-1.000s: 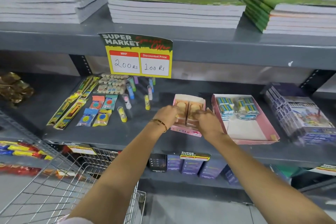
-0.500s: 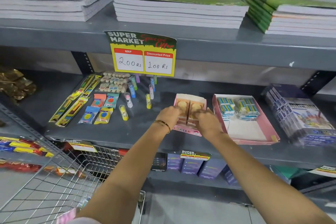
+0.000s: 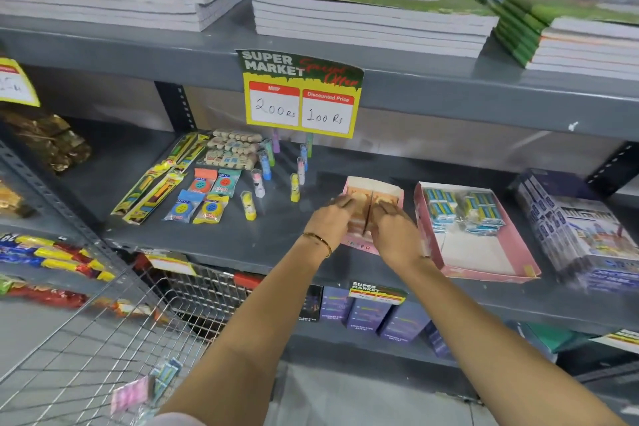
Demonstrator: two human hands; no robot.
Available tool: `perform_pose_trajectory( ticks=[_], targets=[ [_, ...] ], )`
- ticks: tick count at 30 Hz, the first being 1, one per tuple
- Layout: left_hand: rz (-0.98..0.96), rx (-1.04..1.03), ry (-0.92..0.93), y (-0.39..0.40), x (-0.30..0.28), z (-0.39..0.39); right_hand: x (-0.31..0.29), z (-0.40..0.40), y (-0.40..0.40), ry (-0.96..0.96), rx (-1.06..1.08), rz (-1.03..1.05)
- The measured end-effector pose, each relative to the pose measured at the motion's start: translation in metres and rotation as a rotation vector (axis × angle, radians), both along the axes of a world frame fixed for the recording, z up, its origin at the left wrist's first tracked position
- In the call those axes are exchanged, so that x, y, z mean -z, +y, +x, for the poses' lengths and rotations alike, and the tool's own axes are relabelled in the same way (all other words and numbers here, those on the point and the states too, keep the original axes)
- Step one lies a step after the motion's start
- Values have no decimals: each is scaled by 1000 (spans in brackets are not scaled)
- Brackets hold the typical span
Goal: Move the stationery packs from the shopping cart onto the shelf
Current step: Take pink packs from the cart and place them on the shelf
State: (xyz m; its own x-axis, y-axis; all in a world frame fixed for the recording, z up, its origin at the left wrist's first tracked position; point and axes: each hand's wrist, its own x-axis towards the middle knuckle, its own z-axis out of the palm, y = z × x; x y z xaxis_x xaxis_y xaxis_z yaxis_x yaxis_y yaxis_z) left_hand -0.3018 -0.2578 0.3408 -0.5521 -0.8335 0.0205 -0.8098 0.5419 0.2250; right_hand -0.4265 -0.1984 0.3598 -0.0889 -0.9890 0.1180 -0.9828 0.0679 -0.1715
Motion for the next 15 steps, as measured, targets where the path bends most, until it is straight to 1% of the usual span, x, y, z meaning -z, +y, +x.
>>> perform_pose_trajectory(
  ticks=[3,6,10,14,15],
  targets=[
    [-63,-62,55,10,2,22,0,24,-2,-44,-99,-126],
    [-100,-202,137,29,9,65,5,64,-2,26,-254,-210],
    [-119,-456,167,72,25,146,21,137,5,36,-496,-185],
    [-110,-677,70,130,56,232,48,215,27,20,-764,-99],
    [-64,-733,54,144,64,253,55,236,33,23,-832,-84]
  ],
)
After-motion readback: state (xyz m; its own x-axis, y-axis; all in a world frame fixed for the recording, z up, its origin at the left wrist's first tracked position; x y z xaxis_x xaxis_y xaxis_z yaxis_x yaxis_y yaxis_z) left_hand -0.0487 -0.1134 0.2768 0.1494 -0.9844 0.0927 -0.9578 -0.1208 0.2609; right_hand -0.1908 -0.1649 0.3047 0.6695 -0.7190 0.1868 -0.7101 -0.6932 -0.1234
